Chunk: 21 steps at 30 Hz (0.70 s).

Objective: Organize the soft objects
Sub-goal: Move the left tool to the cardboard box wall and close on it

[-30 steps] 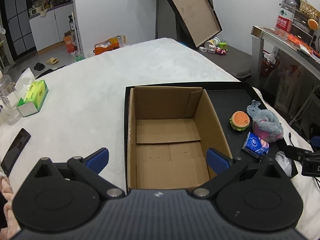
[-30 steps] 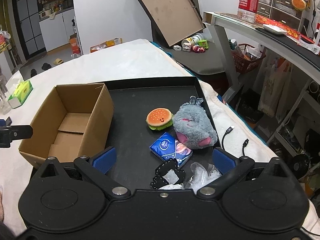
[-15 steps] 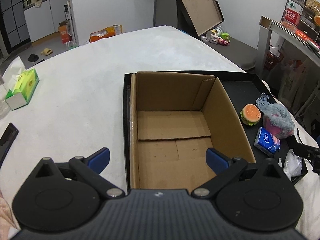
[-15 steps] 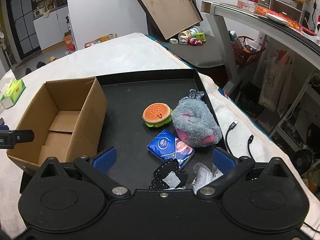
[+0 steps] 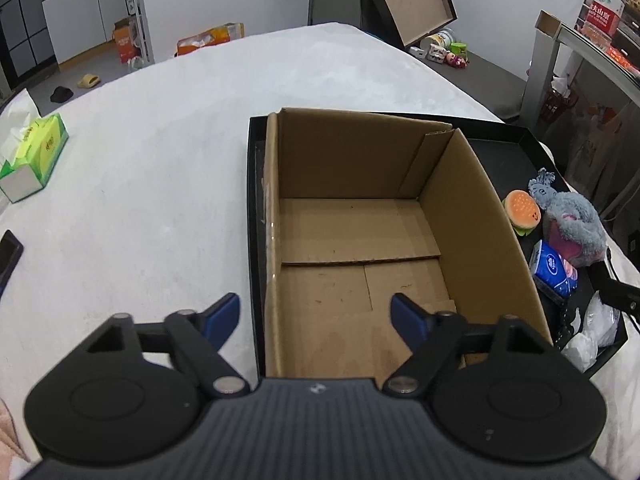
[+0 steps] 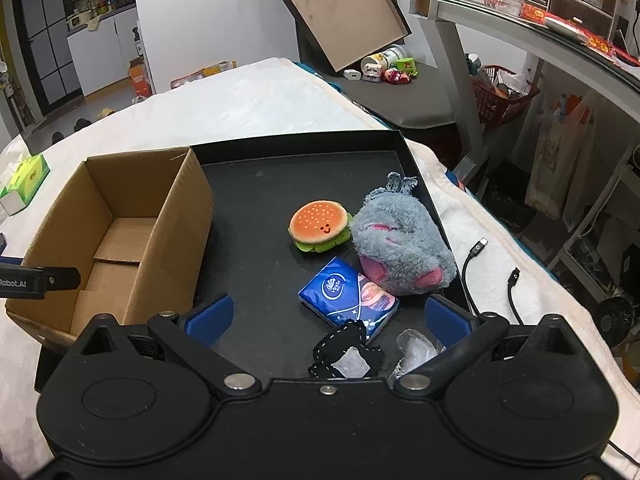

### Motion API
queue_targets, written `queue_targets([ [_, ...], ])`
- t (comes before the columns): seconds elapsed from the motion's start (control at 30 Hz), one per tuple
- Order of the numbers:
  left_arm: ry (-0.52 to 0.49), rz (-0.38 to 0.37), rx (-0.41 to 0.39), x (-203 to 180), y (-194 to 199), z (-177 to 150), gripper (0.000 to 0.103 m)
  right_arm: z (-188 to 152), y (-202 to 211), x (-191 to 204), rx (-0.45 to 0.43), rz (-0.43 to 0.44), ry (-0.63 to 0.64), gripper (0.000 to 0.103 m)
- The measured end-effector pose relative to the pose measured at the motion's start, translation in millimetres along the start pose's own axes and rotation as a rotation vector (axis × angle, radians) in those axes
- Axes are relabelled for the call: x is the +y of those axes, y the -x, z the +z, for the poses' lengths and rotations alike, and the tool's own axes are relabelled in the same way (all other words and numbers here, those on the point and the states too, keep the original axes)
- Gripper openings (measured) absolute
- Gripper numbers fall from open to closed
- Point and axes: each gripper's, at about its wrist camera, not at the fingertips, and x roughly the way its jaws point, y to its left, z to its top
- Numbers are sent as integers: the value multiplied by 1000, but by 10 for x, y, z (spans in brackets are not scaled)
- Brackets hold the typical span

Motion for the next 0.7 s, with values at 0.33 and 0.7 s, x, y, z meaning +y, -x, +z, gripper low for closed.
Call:
queue_targets([
  [0.33,-3,17,26,6,-70,15,51,5,-36,-11,3,5,-22,103],
  [0.7,19,53,70,126,-209,44,20,7,-62,-7,-3,-7,-17,103],
])
